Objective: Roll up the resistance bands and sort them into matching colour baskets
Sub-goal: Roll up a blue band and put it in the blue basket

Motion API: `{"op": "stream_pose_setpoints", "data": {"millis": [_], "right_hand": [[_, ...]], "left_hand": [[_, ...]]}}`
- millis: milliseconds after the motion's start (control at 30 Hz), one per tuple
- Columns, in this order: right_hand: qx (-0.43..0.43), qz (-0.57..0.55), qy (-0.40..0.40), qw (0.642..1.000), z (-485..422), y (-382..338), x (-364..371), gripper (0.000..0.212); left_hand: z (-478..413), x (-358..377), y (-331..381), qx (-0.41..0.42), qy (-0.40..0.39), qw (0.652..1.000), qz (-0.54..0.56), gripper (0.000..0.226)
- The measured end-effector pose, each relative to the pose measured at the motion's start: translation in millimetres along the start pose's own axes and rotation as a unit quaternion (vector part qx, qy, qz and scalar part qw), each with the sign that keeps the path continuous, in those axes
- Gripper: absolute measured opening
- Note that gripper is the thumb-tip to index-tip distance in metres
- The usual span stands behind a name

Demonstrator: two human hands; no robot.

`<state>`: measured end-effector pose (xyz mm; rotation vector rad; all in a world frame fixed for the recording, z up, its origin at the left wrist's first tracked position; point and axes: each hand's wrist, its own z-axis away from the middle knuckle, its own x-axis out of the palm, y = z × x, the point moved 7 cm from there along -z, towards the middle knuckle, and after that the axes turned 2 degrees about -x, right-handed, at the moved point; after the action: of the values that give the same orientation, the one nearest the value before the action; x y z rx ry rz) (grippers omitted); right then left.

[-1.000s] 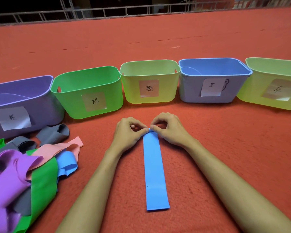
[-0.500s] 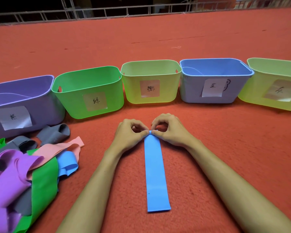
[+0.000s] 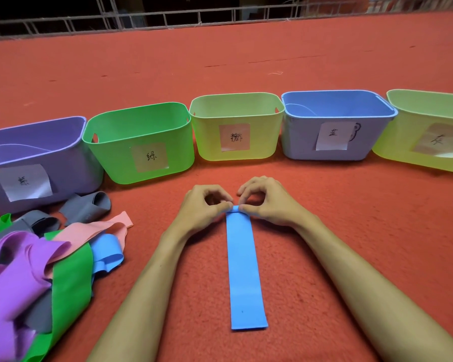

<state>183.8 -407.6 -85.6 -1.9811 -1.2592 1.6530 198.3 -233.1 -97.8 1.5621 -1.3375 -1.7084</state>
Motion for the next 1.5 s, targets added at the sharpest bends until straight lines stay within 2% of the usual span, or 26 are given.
{"op": "stream_pose_setpoints", "data": {"millis": [233, 300, 533, 633, 900, 1067, 1400, 1500], "right_hand": [[-0.030, -0.027, 0.033, 0.999, 2.0, -5.8, -0.4, 0.004], [-0.035, -0.034, 0.043, 0.998, 2.1, -5.8, -1.8, 0.004], [-0.014, -0.038, 0.070, 0.997, 2.2, -1.3, -6.0, 0.012], [-0.009, -0.013, 0.061, 0.998, 2.0, -2.2, -4.0, 0.013], [-0.001, 0.006, 0.055, 0.998, 1.3, -2.1, -3.2, 0.009], [-0.002, 0.002, 0.053, 0.999, 1.1, -1.9, -3.8, 0.009], [0.002, 0.001, 0.021, 1.000, 0.5, 2.2, -1.5, 0.014], [0.003, 0.000, 0.029, 1.000, 0.2, 3.4, -2.6, 0.007]], "left_hand": [[0.5, -3.4, -0.2, 0.010, 0.028, 0.999, -0.018, 0.003], [0.7, -4.5, 2.3, 0.026, 0.039, 0.999, -0.019, 0.008], [5.0, -5.5, 14.2, 0.064, 0.084, 0.993, -0.048, 0.006], [5.3, -4.3, 12.7, 0.058, 0.086, 0.992, -0.070, 0.005], [6.4, -4.3, 12.5, 0.038, 0.065, 0.997, -0.036, 0.013], [4.3, -4.8, 8.5, 0.026, 0.070, 0.997, -0.019, 0.007], [5.6, -2.9, 12.9, 0.040, 0.048, 0.997, -0.053, 0.011], [6.1, -4.8, 14.2, 0.047, 0.062, 0.996, -0.036, 0.012]]}}
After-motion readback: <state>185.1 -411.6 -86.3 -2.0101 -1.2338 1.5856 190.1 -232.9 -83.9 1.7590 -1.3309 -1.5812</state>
